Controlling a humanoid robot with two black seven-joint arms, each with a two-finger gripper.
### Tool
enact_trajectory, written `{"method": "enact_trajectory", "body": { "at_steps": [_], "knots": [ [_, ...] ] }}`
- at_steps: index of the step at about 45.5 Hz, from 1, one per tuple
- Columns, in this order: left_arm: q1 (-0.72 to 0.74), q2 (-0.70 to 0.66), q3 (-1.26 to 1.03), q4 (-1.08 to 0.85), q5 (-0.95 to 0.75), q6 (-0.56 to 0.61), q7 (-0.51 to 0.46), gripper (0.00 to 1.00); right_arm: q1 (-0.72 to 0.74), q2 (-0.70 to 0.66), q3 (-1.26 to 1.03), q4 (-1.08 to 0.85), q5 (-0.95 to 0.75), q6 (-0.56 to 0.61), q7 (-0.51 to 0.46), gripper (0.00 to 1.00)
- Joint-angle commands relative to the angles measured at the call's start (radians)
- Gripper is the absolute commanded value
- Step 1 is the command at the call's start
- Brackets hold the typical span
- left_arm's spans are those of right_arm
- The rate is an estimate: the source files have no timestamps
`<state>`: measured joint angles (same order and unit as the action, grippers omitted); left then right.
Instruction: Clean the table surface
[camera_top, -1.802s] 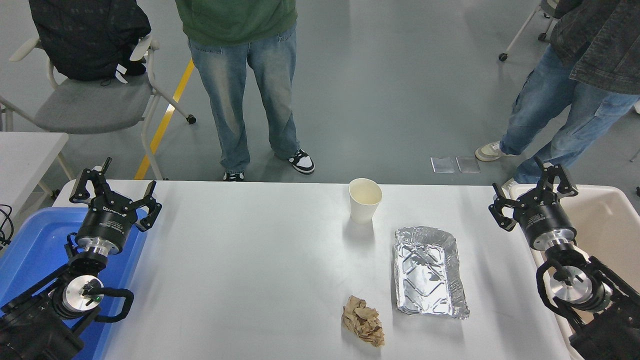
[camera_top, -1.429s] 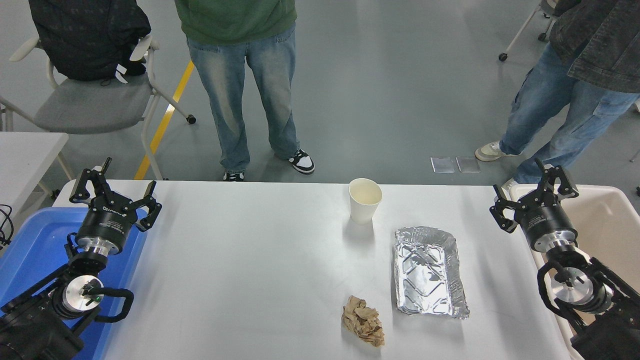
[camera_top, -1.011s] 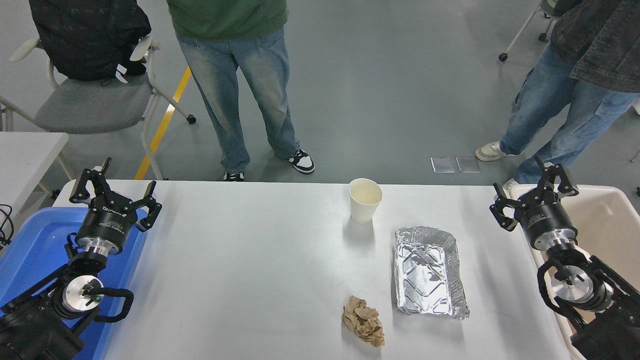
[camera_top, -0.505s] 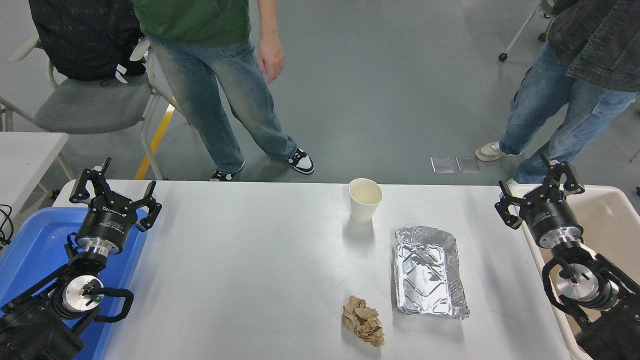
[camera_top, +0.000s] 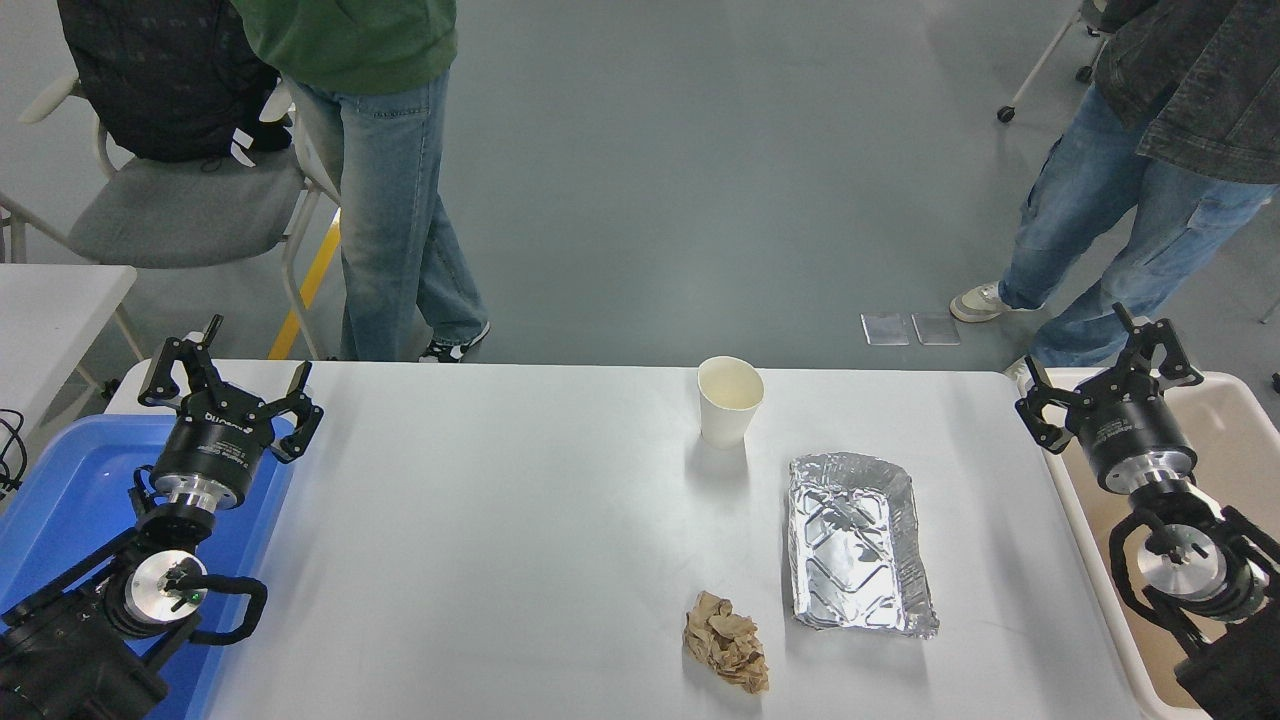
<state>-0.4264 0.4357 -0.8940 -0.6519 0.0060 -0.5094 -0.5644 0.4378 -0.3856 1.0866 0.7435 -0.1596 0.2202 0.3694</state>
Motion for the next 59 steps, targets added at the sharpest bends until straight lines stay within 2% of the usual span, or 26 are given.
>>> {"method": "enact_trajectory", "body": {
  "at_steps": [1,41,48,59],
  "knots": [
    [0.000,0.000,0.000,0.000,0.000,0.000,0.000,0.99,0.007,0.001,-0.007,-0.003,0.008,-0.002,0.000,1.00],
    [0.002,-0.002,-0.002,0.000,0.000,-0.001,0.001,0.99,0.030,-0.006,-0.082,0.002,0.000,-0.008,-0.001,1.00],
    [0.002,-0.002,-0.002,0.000,0.000,-0.001,0.001,0.99,0.038,-0.009,-0.083,0.005,0.002,-0.050,-0.018,1.00],
    [0.002,0.000,-0.002,0.000,0.000,-0.001,0.001,0.99,0.038,-0.024,-0.085,0.028,-0.003,-0.054,-0.058,1.00]
  ]
}}
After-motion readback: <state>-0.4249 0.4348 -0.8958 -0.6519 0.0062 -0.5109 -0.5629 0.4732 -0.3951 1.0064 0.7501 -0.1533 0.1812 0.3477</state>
